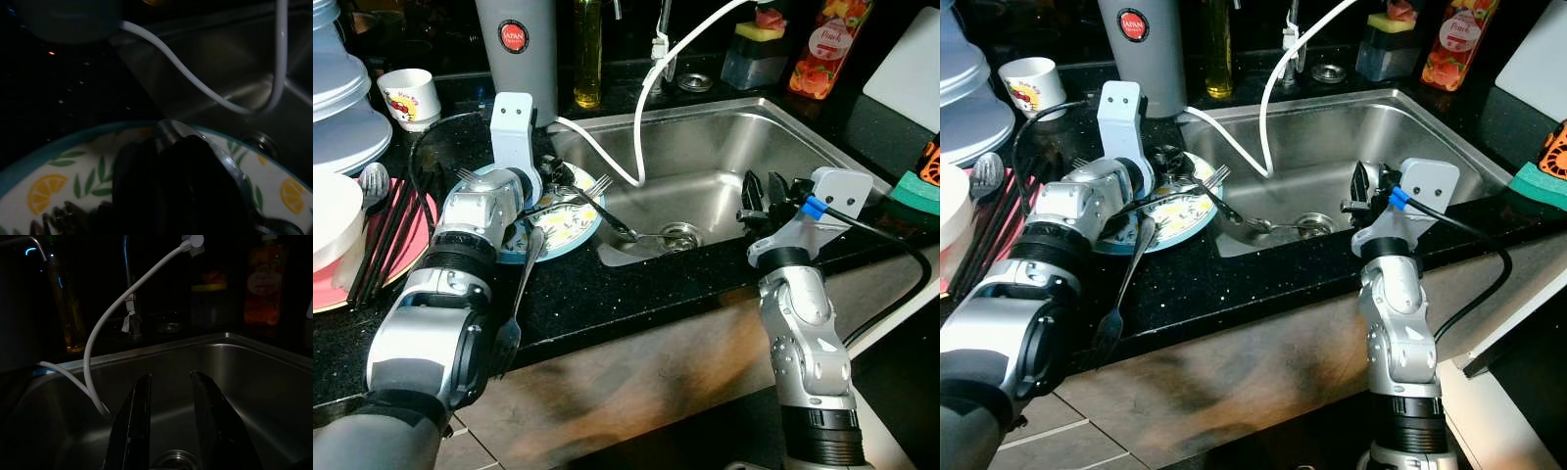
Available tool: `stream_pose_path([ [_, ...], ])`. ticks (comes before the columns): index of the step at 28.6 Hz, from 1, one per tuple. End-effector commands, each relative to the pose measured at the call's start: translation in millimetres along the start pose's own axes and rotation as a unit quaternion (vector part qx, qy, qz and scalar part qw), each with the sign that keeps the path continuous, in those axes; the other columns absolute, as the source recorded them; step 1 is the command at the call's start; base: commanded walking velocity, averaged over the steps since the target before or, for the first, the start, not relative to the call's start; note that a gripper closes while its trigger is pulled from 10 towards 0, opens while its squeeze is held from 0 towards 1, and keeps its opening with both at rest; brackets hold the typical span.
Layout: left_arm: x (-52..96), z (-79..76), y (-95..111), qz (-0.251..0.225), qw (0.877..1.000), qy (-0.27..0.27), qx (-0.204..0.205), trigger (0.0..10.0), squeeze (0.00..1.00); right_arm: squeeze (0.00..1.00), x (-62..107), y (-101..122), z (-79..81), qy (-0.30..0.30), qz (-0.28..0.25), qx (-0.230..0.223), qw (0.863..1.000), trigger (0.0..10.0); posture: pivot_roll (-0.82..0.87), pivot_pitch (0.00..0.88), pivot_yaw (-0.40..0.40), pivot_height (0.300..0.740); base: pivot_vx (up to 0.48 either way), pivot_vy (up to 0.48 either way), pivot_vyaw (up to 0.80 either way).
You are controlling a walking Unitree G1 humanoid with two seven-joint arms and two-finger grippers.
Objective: Kitchen organization
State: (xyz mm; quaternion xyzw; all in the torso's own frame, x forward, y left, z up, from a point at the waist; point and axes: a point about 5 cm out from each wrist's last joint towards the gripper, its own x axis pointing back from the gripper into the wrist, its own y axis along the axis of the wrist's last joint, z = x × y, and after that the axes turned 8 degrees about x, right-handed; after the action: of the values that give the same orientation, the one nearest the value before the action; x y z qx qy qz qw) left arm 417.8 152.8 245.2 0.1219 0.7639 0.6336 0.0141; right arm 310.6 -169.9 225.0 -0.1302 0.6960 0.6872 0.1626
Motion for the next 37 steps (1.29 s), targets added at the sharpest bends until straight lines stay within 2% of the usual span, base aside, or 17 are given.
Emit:
stream_pose_path([
  [1, 1.5, 10.0, -12.4, 0.009, 1.0, 0.024, 0.001, 0.0, 0.0, 0.0, 0.2, 1.1, -1.9, -0.002, 0.0, 0.0, 1.0, 10.0, 0.01, 0.095, -0.017, 0.74, 0.0, 0.0, 0.0],
  [2, 1.5, 10.0, -12.4, 0.009, 1.0, 0.024, 0.001, 0.0, 0.0, 0.0, 0.2, 1.1, -1.9, -0.002, 0.0, 0.0, 1.0, 10.0, 0.01, 0.095, -0.017, 0.74, 0.0, 0.0, 0.0],
  [5, 7.8, 5.6, 19.6, -0.098, 0.995, 0.004, 0.002, 0.0, 0.0, 0.0, -0.6, 1.3, -1.9, 0.0, -0.001, 0.0, 1.0, 10.0, 0.01, 0.092, -0.018, 0.74, 0.0, 0.0, 0.0],
  [6, 7.8, 5.6, 19.6, -0.098, 0.995, 0.004, 0.002, 0.0, 0.0, 0.0, -0.6, 1.3, -1.9, 0.0, -0.001, 0.0, 1.0, 10.0, 0.01, 0.092, -0.018, 0.74, 0.0, 0.0, 0.0],
  [7, 15.6, -1.8, 41.7, -0.164, 0.986, -0.031, 0.022, 0.0, 0.0, 0.0, -0.8, 1.3, -2.0, 0.0, 0.0, 0.001, 1.0, 10.0, 0.01, 0.093, -0.02, 0.74, 0.0, 0.0, 0.0],
  [9, 18.7, -4.5, 48.3, -0.183, 0.982, -0.045, 0.029, 0.0, 0.0, 0.0, -0.9, 1.3, -2.1, 0.0, 0.0, 0.001, 1.0, 10.0, 0.01, 0.094, -0.021, 0.74, 0.0, 0.0, 0.0],
  [10, 26.6, -10.5, 63.8, -0.219, 0.972, -0.072, 0.045, 10.0, 0.0, 0.0, -1.3, 1.3, -2.1, 0.001, 0.0, 0.001, 1.0, 10.0, 0.02, 0.096, -0.022, 0.74, 0.0, 0.0, 0.0],
  [14, 33.5, -16.4, 76.4, -0.247, 0.962, -0.096, 0.059, 10.0, 0.0, 0.0, -1.4, 1.1, -2.0, 0.001, 0.0, 0.001, 1.0, 10.0, 0.02, 0.096, -0.022, 0.74, 0.0, 0.0, 0.0],
  [17, 38.3, -23.2, 90.1, -0.272, 0.947, -0.124, 0.115, 10.0, 0.0, 0.0, -1.4, 0.9, -1.7, 0.001, 0.0, 0.0, 1.0, 10.0, 0.02, 0.096, -0.021, 0.74, 0.0, 0.0, 0.0],
  [20, 36.3, -25.8, 90.1, -0.27, 0.945, -0.129, 0.134, 10.0, 0.0, 0.0, -1.7, 0.8, -1.6, 0.001, 0.0, 0.0, 1.0, 10.0, 0.02, 0.096, -0.022, 0.74, 0.0, 0.0, 0.0],
  [24, 14.3, -57.1, 61.9, -0.212, 0.954, -0.14, 0.157, 10.0, 0.0, 0.0, -2.5, 1.9, -1.3, 0.0, -0.002, 0.0, 1.0, 10.0, 0.01, 0.092, -0.016, 0.74, 0.0, 0.0, 0.0],
  [30, -7.3, -106.3, 18.9, -0.104, 0.974, -0.146, 0.141, 10.0, 0.0, 0.0, -1.8, 1.6, -2.5, -0.004, -0.002, 0.002, 1.0, 10.0, 0.0, 0.09, -0.007, 0.74, 0.0, 0.0, 0.0],
  [32, -12.8, -127.8, 0.5, -0.063, 0.983, -0.138, 0.103, 10.0, 0.0, 0.0, -1.5, 2.4, -1.8, -0.005, -0.004, 0.001, 1.0, 10.0, -0.01, 0.084, 0.001, 0.74, 0.0, 0.0, 0.0],
  [34, -14.0, -133.9, -4.8, -0.052, 0.985, -0.136, 0.095, 10.0, 0.0, 0.0, -1.4, 2.6, -1.6, -0.006, -0.004, 0.001, 1.0, 10.0, -0.01, 0.084, 0.001, 0.74, 0.0, 0.0, 0.0],
  [35, -15.6, -139.4, -10.8, -0.042, 0.99, -0.122, 0.062, 10.0, 0.16, 0.0, -1.1, 2.7, -1.4, -0.006, -0.004, 0.001, 1.0, 10.0, -0.02, 0.083, 0.005, 0.74, 0.0, 0.0, 0.0],
  [36, -15.6, -139.4, -10.8, -0.042, 0.99, -0.122, 0.062, 10.0, 0.16, 0.0, -1.1, 2.7, -1.4, -0.006, -0.004, 0.001, 1.0, 10.0, -0.02, 0.083, 0.005, 0.74, 0.0, 0.0, 0.0],
  [37, -15.8, -141.2, -10.7, -0.044, 0.99, -0.121, 0.056, 10.0, 1.0, 0.0, -0.8, 2.9, -1.7, -0.006, -0.005, 0.002, 1.0, 10.0, -0.02, 0.083, 0.007, 0.74, 0.0, 0.0, 0.0],
])
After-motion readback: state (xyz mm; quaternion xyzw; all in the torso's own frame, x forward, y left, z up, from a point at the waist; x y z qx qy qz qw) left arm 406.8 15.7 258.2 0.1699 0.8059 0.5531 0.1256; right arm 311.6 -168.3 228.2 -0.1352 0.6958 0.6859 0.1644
